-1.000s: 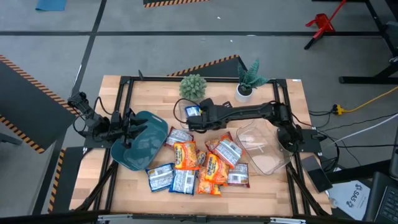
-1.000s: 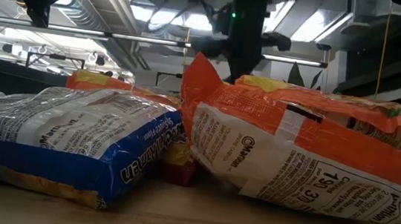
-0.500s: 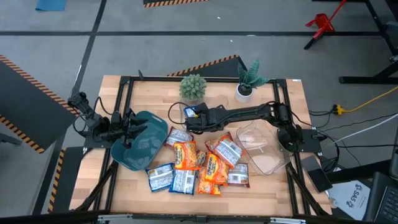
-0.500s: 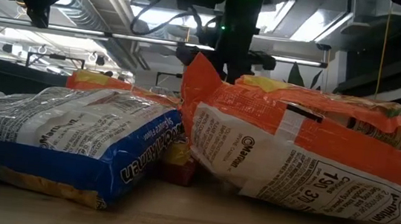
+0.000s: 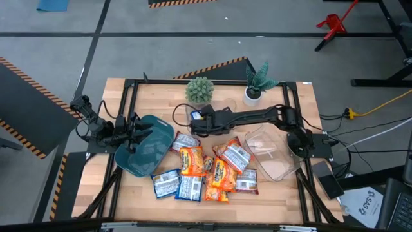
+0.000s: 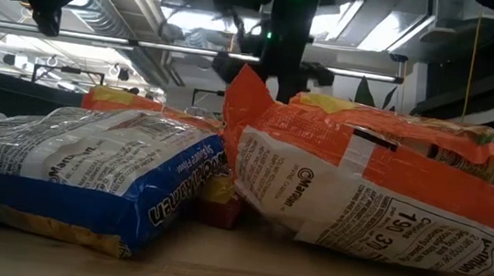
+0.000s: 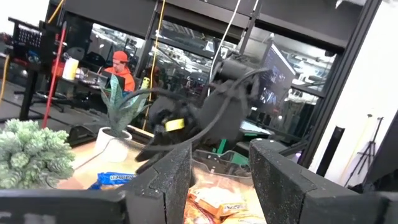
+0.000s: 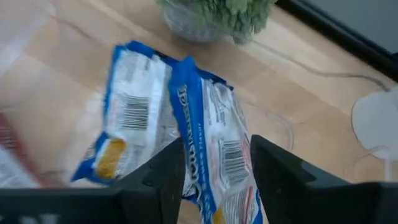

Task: Sort Maruchan noodles
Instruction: Put the top blue noodle pack into the left transparent bin, then adjust the left blue noodle pack inside the left transparent bin

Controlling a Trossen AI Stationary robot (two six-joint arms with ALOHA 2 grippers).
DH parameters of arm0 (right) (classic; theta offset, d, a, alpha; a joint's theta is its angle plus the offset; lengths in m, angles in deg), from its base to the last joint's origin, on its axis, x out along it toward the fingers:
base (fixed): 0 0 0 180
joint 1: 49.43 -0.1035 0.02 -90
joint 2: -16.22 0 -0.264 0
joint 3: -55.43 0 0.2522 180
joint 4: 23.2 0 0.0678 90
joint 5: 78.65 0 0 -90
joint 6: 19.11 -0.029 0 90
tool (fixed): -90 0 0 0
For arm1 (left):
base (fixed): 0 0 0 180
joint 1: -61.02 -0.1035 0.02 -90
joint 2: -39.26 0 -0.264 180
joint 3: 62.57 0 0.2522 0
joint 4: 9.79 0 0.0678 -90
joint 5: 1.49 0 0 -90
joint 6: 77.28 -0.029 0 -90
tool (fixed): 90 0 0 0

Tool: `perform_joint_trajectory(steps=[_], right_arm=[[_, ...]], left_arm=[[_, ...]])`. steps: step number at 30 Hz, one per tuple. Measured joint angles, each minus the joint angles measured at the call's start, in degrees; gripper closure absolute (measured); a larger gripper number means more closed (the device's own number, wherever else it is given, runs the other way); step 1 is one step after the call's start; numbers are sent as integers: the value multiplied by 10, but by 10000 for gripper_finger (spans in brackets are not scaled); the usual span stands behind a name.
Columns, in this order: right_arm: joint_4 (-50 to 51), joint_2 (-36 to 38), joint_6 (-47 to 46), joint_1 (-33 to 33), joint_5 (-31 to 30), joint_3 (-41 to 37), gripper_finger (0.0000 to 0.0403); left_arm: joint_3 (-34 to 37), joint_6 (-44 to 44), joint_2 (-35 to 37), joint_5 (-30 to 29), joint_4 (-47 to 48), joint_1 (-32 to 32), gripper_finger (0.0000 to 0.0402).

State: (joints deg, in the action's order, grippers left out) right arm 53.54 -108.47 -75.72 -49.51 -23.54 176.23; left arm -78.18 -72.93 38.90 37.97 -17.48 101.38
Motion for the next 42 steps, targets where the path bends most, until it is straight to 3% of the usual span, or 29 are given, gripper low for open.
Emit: perform_joint_trajectory(steps=[5, 11, 17, 22, 32, 36, 42], right_arm=[[13, -29, 6, 9, 37, 0, 267], [69, -37, -29, 13, 43, 0, 325], [34, -37, 20, 13, 64, 0, 349], [6, -37, 31, 12, 66, 0, 318], [-59, -37, 85, 9, 85, 0, 212], [-93, -35, 113, 1, 67, 0, 201], [-96, -29, 125, -5, 35, 1, 215]], left_arm=[[0, 14, 0, 1, 0, 0, 244], [0, 15, 0, -7, 0, 0, 244], [0, 15, 0, -14, 0, 0, 244], [0, 18, 0, -15, 0, 0, 244], [0, 28, 0, -15, 0, 0, 244], [0, 28, 0, -15, 0, 0, 244], [0, 36, 0, -15, 0, 0, 244]])
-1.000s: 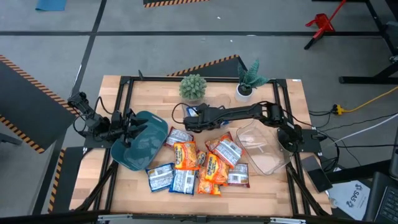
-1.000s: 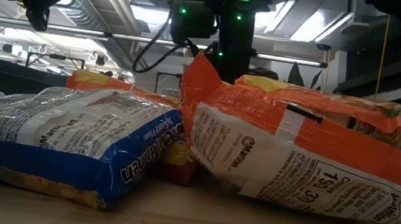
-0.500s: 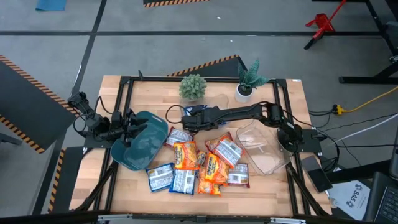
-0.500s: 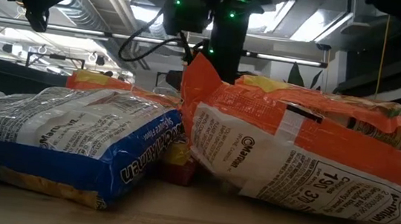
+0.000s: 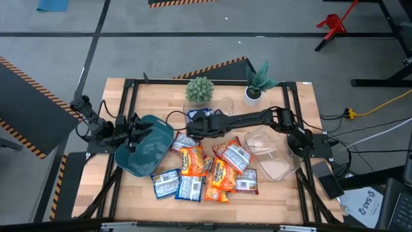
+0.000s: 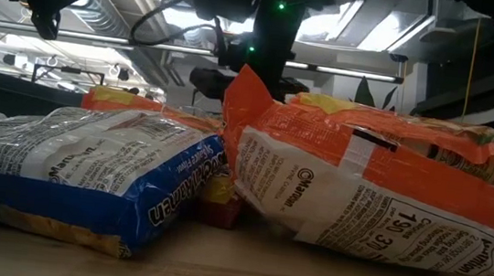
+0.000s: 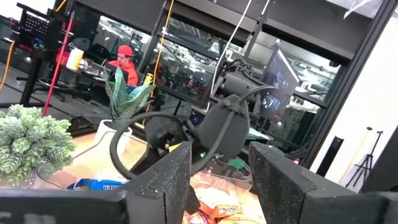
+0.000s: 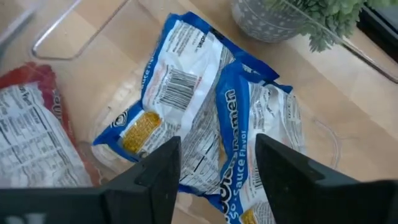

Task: Sort Maruchan noodles
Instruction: Adjust the left blue noodle pack inside the left transparent bin

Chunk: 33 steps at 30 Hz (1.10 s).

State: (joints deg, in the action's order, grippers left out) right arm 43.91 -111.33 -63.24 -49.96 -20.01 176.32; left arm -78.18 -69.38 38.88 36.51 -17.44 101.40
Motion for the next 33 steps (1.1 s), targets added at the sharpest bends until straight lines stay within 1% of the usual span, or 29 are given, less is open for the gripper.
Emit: perform_joint_trajectory(steps=[2, 4, 6, 7, 10, 15, 16, 20, 24, 29, 33], right_arm=[[-25, 0, 26, 0, 21, 0, 219], [-58, 0, 61, 1, 64, 0, 225], [-79, 0, 71, 1, 96, 0, 237], [-82, 0, 71, 2, 100, 0, 247], [-83, 0, 73, 2, 105, 0, 288], [-82, -6, 88, 7, 111, 0, 384], [-81, -7, 92, 7, 111, -1, 393], [-83, -22, 95, 6, 111, 0, 383], [-88, -37, 97, 7, 121, 0, 399], [-116, -38, 102, 6, 149, 0, 389], [-142, -38, 126, 11, 187, 0, 387]], left_arm=[[0, 10, 0, 0, 0, 0, 244], [0, 21, 0, 0, 0, 0, 244], [0, 26, 0, 0, 0, 0, 244], [0, 27, 0, 0, 0, 0, 244], [0, 26, 0, 0, 0, 0, 244], [0, 26, 0, -16, 0, 0, 244], [0, 26, 0, -19, 0, 0, 244], [0, 25, 0, -27, 0, 0, 244], [0, 25, 0, -31, 0, 0, 244], [0, 25, 0, -33, 0, 0, 244], [0, 25, 0, -39, 0, 0, 244]])
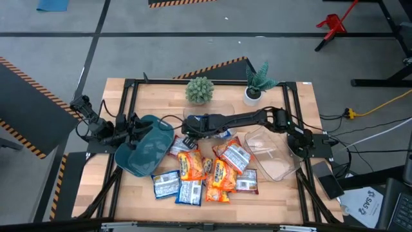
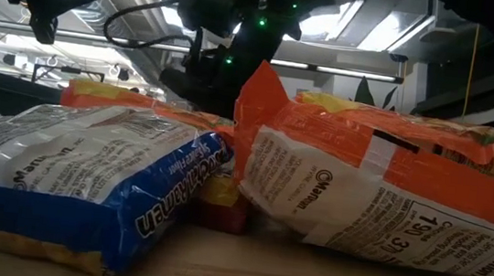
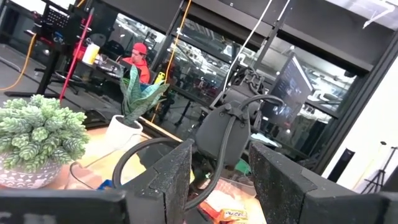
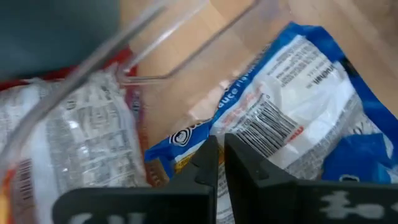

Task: Sort Maruchan noodles
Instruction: Adjust the left blue noodle pack inside the left transparent bin, then adjust the right blue noodle pack inside the left transparent bin

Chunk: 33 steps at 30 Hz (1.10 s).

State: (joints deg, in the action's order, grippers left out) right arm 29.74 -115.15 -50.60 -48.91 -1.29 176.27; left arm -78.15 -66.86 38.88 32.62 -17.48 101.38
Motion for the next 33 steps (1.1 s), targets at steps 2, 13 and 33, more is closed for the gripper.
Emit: perform_joint_trajectory(steps=[2, 13, 33], right_arm=[[2, 0, 5, 3, 5, 1, 386], [171, 30, 38, 2, -52, 113, 386], [211, 28, -40, 37, -63, -3, 402]], left_arm=[[0, 0, 0, -4, 0, 0, 244], [0, -2, 0, -6, 1, 0, 244], [0, -3, 0, -6, 0, 0, 244]])
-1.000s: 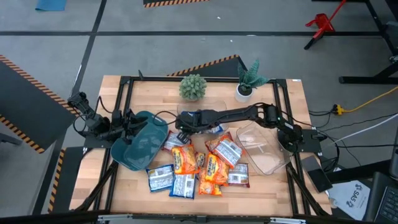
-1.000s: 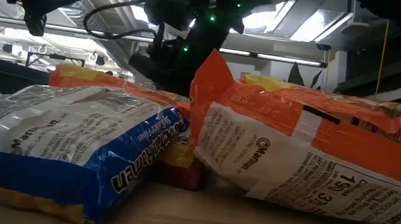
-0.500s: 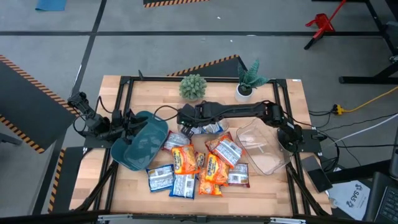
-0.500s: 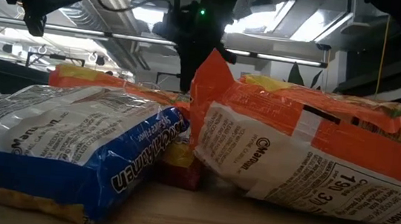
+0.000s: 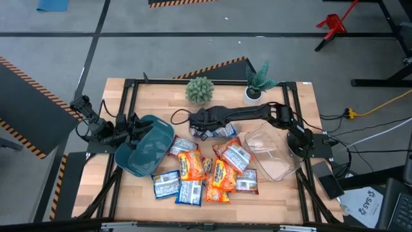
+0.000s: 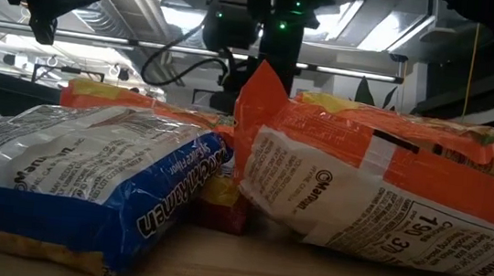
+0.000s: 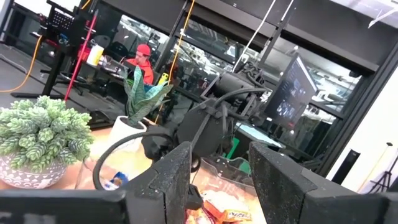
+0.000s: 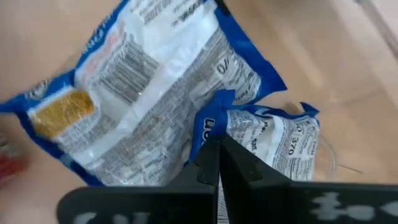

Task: Sort Maruchan noodles
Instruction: Adjust the right blue noodle pack inside the left transparent bin, then put the orange noodle pack into the right transparent bin

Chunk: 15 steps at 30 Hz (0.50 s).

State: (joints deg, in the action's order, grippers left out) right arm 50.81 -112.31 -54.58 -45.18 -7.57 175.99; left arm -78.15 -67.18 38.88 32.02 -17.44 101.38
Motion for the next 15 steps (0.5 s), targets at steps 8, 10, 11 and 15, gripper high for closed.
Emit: perform_joint_trajectory(steps=[8, 10, 11, 15], right_arm=[[14, 31, -2, -9, -25, 14, 402], [27, 44, 7, -16, -25, 31, 402], [34, 51, 13, -21, -25, 44, 402], [52, 87, 55, -51, 15, 82, 402]], left_arm=[[0, 1, 0, -2, 0, 0, 244], [0, 7, 0, 1, 0, 0, 244], [0, 15, 0, 5, 0, 0, 244], [0, 44, 0, 55, -2, 0, 244]])
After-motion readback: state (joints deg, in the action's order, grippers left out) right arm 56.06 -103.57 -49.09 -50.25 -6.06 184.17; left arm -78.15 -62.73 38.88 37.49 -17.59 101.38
